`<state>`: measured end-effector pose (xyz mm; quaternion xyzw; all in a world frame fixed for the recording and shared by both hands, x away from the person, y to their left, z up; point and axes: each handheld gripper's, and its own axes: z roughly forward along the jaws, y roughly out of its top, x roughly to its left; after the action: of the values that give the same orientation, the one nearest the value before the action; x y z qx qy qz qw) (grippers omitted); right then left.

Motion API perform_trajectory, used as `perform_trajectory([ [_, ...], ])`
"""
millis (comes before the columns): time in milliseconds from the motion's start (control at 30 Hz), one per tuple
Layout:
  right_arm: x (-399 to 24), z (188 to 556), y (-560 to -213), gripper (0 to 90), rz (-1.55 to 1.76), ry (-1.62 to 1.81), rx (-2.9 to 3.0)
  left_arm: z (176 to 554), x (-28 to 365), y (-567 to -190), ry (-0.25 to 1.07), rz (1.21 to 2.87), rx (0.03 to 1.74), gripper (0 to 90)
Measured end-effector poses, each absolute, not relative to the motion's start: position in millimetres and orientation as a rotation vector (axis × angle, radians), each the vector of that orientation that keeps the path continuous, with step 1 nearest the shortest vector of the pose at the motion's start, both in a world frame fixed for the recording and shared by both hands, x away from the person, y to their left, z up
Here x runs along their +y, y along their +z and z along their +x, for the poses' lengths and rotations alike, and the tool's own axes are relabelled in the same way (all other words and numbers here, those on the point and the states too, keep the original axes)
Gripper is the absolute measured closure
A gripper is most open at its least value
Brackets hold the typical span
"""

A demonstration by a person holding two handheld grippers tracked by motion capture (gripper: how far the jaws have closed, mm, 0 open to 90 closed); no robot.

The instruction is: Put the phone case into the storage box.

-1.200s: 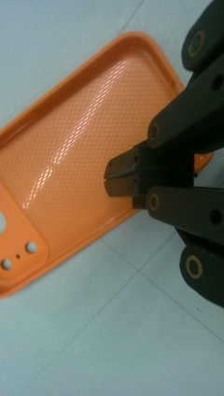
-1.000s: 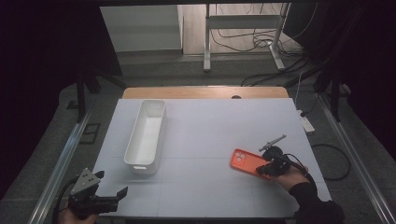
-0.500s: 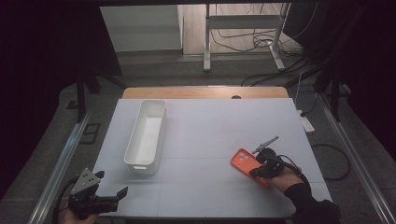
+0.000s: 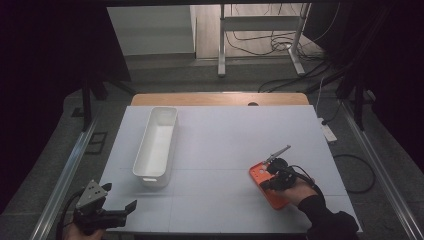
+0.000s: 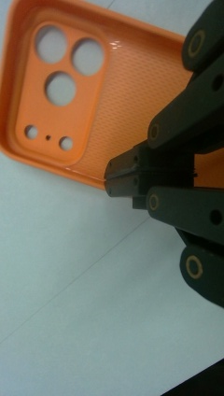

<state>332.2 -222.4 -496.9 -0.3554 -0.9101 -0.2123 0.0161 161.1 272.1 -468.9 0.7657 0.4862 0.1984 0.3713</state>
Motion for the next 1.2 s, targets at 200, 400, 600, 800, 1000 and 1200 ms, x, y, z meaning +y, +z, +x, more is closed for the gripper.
perform_trajectory([
  [200,-221,332,-496,87.2,-1.099,-0.667,-2.849,161,272,-469,0.509,1.962,1.245,1.1],
  [400,-225,329,-486,81.1,-1.122,-0.757,-2.884,161,272,-469,0.510,1.962,1.243,1.1],
  [600,-228,326,-475,62.9,-1.183,-0.834,-2.902,161,272,-469,0.510,1.962,1.241,1.1],
  [800,-229,327,-468,33.4,-1.240,-0.879,-2.910,160,272,-469,0.511,1.964,1.239,1.2],
  [1000,-230,325,-466,5.8,-1.306,-0.889,-2.943,160,272,-469,0.513,1.966,1.236,1.2],
  [1200,-245,324,-464,0.0,-1.402,-0.919,-2.957,160,272,-469,0.513,1.963,1.235,1.1],
])
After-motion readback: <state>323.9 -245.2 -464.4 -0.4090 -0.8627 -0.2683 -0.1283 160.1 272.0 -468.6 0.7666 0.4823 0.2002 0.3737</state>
